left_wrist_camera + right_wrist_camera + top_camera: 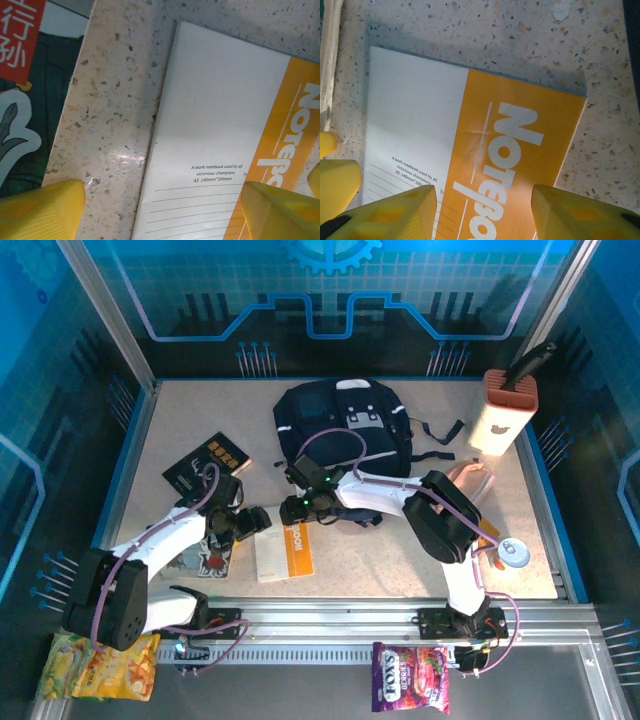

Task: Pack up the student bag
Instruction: Pick up the book from the bottom-center of the table.

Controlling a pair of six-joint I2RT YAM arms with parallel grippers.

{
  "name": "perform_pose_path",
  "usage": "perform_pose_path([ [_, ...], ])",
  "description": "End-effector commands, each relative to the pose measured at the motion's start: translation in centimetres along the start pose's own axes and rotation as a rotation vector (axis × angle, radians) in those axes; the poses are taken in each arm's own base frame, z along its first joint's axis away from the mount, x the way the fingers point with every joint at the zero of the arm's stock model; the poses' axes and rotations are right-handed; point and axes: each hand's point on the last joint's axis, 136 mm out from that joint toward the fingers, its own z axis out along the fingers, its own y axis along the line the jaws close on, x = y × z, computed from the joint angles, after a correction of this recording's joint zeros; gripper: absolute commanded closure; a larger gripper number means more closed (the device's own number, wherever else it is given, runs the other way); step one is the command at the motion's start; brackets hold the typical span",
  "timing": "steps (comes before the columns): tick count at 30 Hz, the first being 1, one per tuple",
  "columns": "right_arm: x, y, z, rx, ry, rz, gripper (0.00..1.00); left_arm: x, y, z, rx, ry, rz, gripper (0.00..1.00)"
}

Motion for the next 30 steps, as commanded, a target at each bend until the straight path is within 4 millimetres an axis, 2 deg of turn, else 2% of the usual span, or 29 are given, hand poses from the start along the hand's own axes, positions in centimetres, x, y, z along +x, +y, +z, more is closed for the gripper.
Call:
perform_pose_path([
  [1, 1.2, 0.1, 0.8, 0.021, 0.065, 0.007, 0.46, 0.2, 0.0, 0.5, 0.019, 0.020, -0.022, 0.20],
  [8, 1.8, -0.9, 1.7, 0.063, 0.091, 0.036, 0.46, 0.6, -0.5, 1.4, 0.042, 0.063, -0.010, 0.37],
  [13, 2.1, -1.3, 2.1, 0.072, 0.105, 0.043, 0.46, 0.8, -0.3, 1.9, 0.034, 0.077, -0.013, 0.43],
  [20, 2.4, -1.7, 2.5, 0.066, 0.119, 0.060, 0.46, 0.9, -0.8, 1.6, 0.062, 0.083, -0.014, 0.59],
  [25, 2.6, -2.0, 2.8, 0.064, 0.127, 0.073, 0.46, 0.9, -1.0, 1.2, 0.068, 0.082, -0.011, 0.63],
  [30, 2.8, -2.1, 3.1, 0.061, 0.132, 0.082, 0.46, 1.0, -0.6, 1.6, 0.041, 0.099, -0.011, 0.58],
])
